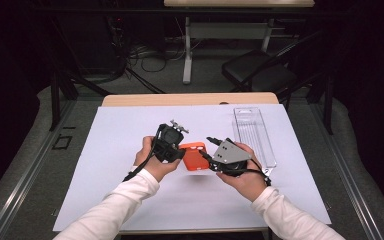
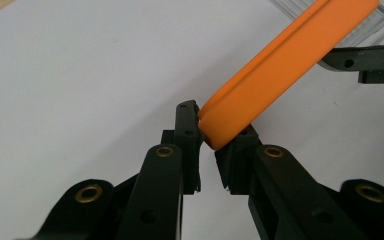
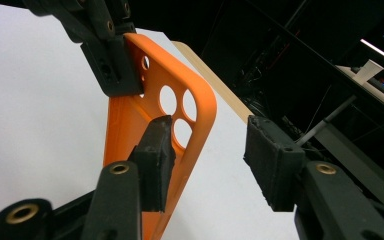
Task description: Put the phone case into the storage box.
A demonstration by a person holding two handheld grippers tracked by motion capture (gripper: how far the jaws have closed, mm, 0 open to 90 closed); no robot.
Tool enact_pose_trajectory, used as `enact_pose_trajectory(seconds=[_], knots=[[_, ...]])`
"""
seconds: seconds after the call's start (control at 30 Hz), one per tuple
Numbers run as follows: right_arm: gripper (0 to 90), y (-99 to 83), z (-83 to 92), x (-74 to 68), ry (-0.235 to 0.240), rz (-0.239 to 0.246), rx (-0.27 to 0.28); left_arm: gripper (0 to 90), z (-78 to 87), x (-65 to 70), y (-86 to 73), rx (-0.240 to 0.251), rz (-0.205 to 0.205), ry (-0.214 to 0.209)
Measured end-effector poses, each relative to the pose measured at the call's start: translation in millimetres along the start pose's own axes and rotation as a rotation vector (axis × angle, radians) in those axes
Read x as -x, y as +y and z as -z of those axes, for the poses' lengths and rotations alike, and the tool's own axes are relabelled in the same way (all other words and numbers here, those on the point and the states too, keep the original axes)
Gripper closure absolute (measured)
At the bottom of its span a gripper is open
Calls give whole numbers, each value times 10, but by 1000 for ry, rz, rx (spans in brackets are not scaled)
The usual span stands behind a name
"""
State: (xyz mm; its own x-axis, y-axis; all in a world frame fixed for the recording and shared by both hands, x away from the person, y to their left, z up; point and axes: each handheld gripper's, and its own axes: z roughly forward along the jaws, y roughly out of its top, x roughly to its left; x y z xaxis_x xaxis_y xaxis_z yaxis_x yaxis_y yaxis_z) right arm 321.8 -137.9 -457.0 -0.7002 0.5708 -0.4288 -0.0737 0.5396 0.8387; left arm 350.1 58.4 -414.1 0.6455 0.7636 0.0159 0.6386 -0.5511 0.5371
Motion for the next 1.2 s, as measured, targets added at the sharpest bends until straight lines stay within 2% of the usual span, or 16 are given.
enact_pose_trajectory(seconds=[0.77, 1.0, 1.2], knots=[[608, 100, -33, -14, -8, 9, -19, 804, -29, 28, -1, -13, -2, -2], [622, 145, -28, -21, -26, 32, -22, 803, -23, 27, -4, -15, -1, -4], [661, 169, -26, -49, -44, 78, -32, 803, -22, 24, -5, -17, 0, -6]])
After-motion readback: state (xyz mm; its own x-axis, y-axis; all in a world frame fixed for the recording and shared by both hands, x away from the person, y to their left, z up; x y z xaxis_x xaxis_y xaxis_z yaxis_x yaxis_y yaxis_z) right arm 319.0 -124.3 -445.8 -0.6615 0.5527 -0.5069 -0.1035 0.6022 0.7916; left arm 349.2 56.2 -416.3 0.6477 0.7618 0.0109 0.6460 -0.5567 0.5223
